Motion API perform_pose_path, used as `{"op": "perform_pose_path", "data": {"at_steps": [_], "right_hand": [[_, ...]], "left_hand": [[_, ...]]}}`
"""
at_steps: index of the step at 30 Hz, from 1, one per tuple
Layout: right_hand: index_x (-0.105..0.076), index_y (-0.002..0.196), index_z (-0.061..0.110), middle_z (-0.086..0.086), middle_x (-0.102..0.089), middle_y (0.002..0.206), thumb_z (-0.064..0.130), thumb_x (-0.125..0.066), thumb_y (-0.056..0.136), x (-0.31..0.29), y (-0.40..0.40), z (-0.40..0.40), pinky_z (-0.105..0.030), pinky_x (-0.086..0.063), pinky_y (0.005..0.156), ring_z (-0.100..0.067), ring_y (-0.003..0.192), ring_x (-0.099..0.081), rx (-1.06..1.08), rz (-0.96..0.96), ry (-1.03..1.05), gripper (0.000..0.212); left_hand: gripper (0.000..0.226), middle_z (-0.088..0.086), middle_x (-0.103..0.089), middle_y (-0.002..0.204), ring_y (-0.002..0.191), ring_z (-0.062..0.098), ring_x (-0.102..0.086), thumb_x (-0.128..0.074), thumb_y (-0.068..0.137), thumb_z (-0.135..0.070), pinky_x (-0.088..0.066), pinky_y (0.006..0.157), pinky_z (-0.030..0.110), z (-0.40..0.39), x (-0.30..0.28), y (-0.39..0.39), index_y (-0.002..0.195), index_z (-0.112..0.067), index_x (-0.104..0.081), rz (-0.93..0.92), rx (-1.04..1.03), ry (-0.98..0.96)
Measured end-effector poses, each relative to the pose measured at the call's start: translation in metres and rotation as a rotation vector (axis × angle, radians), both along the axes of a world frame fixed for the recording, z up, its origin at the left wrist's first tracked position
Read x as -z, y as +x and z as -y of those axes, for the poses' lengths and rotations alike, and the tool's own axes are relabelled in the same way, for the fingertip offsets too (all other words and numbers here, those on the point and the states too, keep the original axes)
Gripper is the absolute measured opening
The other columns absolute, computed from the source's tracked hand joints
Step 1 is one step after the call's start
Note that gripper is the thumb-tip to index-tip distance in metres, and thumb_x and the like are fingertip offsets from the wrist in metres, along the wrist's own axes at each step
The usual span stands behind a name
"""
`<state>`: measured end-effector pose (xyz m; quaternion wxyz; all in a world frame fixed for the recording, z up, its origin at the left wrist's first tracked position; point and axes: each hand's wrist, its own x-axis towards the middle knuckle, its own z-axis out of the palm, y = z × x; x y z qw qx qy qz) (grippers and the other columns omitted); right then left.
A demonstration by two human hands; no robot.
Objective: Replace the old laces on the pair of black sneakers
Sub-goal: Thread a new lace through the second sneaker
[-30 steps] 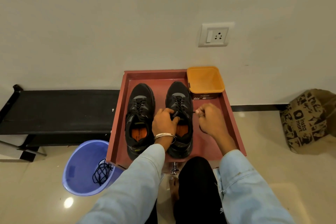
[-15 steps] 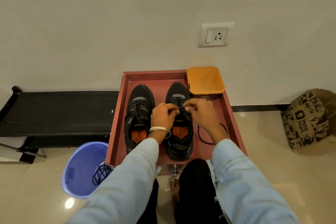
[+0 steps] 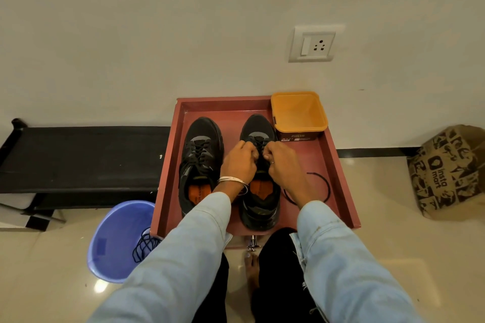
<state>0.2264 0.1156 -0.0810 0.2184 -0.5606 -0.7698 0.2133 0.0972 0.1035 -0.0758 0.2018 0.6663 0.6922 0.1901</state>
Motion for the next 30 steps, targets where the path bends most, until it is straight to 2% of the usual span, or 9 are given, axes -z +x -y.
{"op": "perform_pose_path", "data": {"at_steps": [3, 8, 12, 16, 19, 21, 24, 26, 30], "right_hand": [[-0.05, 0.078, 0.006, -0.005, -0.055, 0.078, -0.012, -0.044, 0.077, 0.009, 0.001, 0.006, -0.026, -0.036, 0.061, -0.02, 0.071, -0.049, 0.102, -0.205, -0.046, 0.019], [-0.055, 0.087, 0.007, -0.002, -0.057, 0.082, -0.006, -0.044, 0.087, 0.013, 0.0, 0.006, -0.017, -0.035, 0.059, -0.013, 0.074, -0.05, 0.237, -0.375, -0.182, 0.017], [-0.055, 0.089, 0.015, 0.004, -0.055, 0.079, 0.004, -0.044, 0.094, 0.012, 0.002, 0.004, -0.023, -0.038, 0.062, -0.01, 0.073, -0.048, 0.272, -0.473, -0.331, 0.015], [-0.061, 0.093, 0.015, 0.001, -0.062, 0.085, 0.009, -0.047, 0.098, 0.002, 0.012, -0.005, -0.027, -0.047, 0.074, -0.012, 0.081, -0.057, 0.214, -0.517, -0.44, 0.016], [-0.065, 0.096, 0.008, -0.001, -0.064, 0.085, -0.001, -0.044, 0.097, -0.005, 0.018, -0.013, -0.015, -0.048, 0.067, -0.01, 0.077, -0.059, 0.202, -0.551, -0.368, 0.023], [-0.069, 0.094, 0.008, 0.001, -0.065, 0.083, -0.004, -0.049, 0.093, -0.007, 0.018, -0.019, -0.012, -0.047, 0.066, -0.007, 0.073, -0.059, 0.159, -0.464, -0.275, 0.023], [-0.073, 0.095, 0.007, -0.004, -0.071, 0.088, -0.003, -0.061, 0.086, -0.004, 0.014, -0.025, -0.023, -0.052, 0.076, -0.009, 0.078, -0.064, 0.016, -0.273, -0.193, 0.018], [-0.073, 0.094, 0.006, -0.007, -0.072, 0.091, -0.003, -0.065, 0.083, -0.001, 0.013, -0.026, -0.027, -0.052, 0.078, -0.016, 0.082, -0.066, -0.03, -0.203, -0.134, 0.017], [-0.072, 0.091, 0.004, -0.01, -0.067, 0.089, -0.003, -0.062, 0.084, 0.0, 0.011, -0.028, -0.021, -0.04, 0.071, -0.017, 0.081, -0.058, -0.071, -0.094, -0.055, 0.014]], "left_hand": [[0.014, 0.011, -0.058, 0.101, 0.091, 0.029, -0.055, -0.045, 0.093, -0.009, -0.039, 0.072, 0.036, -0.002, 0.005, 0.001, 0.092, -0.006, -0.058, 0.14, -0.119, -0.031], [0.021, 0.016, -0.062, 0.103, 0.097, 0.03, -0.056, -0.044, 0.097, -0.013, -0.043, 0.084, 0.035, -0.005, 0.012, 0.0, 0.1, -0.001, -0.061, 0.374, -0.239, -0.104], [0.02, 0.015, -0.062, 0.101, 0.092, 0.024, -0.055, -0.046, 0.097, -0.013, -0.041, 0.079, 0.029, -0.003, 0.013, -0.004, 0.102, 0.0, -0.061, 0.453, -0.214, -0.118], [0.014, 0.01, -0.065, 0.094, 0.086, 0.016, -0.057, -0.051, 0.096, -0.013, -0.046, 0.081, 0.028, -0.005, 0.015, -0.009, 0.097, -0.008, -0.063, 0.582, -0.246, -0.107], [0.016, 0.006, -0.066, 0.086, 0.072, 0.012, -0.059, -0.051, 0.094, -0.005, -0.052, 0.069, 0.017, -0.009, 0.01, -0.012, 0.092, -0.01, -0.066, 0.669, -0.26, -0.027], [0.017, 0.006, -0.07, 0.09, 0.069, 0.009, -0.06, -0.057, 0.09, -0.001, -0.051, 0.066, 0.013, -0.012, 0.007, -0.014, 0.09, -0.01, -0.071, 0.607, -0.211, 0.025], [0.016, 0.004, -0.069, 0.095, 0.084, 0.012, -0.059, -0.069, 0.082, -0.005, -0.049, 0.084, 0.024, -0.019, 0.006, -0.016, 0.094, -0.013, -0.075, 0.378, -0.03, 0.03], [0.016, 0.004, -0.067, 0.094, 0.085, 0.013, -0.057, -0.072, 0.079, -0.01, -0.047, 0.084, 0.029, -0.022, 0.007, -0.018, 0.093, -0.017, -0.076, 0.251, 0.045, 0.049], [0.012, 0.003, -0.067, 0.091, 0.086, 0.02, -0.062, -0.068, 0.08, -0.009, -0.05, 0.081, 0.038, -0.021, 0.009, -0.017, 0.087, -0.015, -0.075, 0.157, 0.095, 0.152]]}}
